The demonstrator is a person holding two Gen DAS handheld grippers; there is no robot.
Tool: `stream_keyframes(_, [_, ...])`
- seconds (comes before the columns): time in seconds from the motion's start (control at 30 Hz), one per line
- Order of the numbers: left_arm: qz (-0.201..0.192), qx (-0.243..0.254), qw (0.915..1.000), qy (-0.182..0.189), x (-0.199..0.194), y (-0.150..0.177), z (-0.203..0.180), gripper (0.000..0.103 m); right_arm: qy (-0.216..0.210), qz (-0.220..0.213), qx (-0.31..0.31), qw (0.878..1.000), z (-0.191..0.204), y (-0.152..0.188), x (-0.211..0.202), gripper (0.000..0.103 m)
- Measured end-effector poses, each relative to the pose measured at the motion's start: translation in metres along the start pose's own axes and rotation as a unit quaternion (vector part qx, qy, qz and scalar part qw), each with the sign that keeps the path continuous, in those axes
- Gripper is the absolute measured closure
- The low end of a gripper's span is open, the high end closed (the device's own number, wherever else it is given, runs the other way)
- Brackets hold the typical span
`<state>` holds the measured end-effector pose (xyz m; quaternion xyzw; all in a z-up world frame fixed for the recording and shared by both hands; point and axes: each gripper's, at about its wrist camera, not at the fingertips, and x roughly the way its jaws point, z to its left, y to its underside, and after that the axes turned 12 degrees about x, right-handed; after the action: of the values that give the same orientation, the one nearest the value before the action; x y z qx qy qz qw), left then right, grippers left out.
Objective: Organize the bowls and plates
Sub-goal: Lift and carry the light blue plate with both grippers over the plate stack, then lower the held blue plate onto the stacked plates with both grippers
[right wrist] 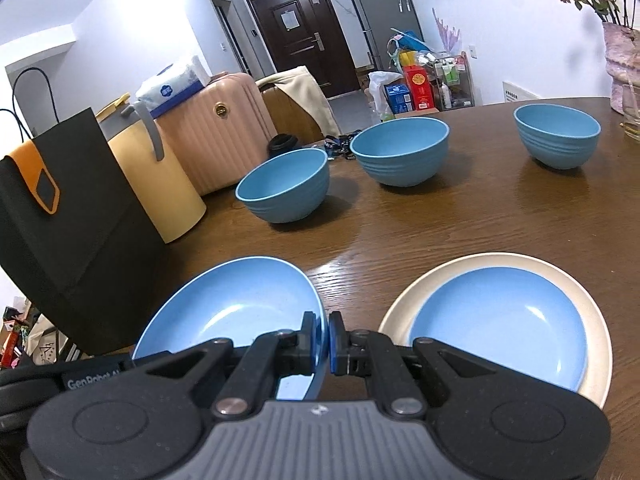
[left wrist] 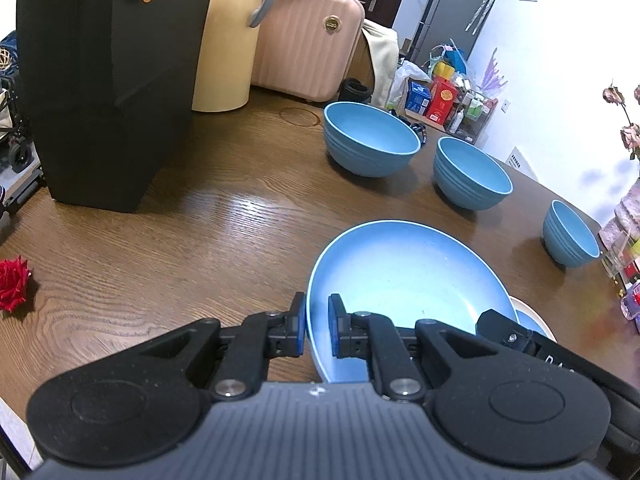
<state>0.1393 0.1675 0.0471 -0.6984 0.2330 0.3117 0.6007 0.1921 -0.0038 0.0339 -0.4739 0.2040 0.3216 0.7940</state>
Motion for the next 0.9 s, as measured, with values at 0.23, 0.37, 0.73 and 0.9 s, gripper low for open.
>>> stream_keyframes(0.23, [-0.001, 0.009, 1.0000, 0.002, -0.003, 0.003, -0.013, 0.091, 0.001, -0.005, 0.005, 1.000, -0.012, -0.003, -0.008, 0.097])
stream_keyframes(0.37, [-0.002, 0.014, 0.9999, 0.002, -0.005, 0.005, -0.022, 0.091, 0.001, -0.007, 0.009, 1.000, -0.019, -0.005, -0.012, 0.097])
stream_keyframes(0.73, [-0.001, 0.027, 0.9996, 0.011, -0.003, 0.008, -0.049, 0.091, 0.006, -0.016, 0.020, 1.000, -0.043, -0.012, -0.021, 0.097])
stream_keyframes(0.9, [0.001, 0.034, 0.9993, 0.016, 0.000, 0.008, -0.062, 0.091, 0.009, -0.021, 0.026, 0.999, -0.056, -0.015, -0.024, 0.097])
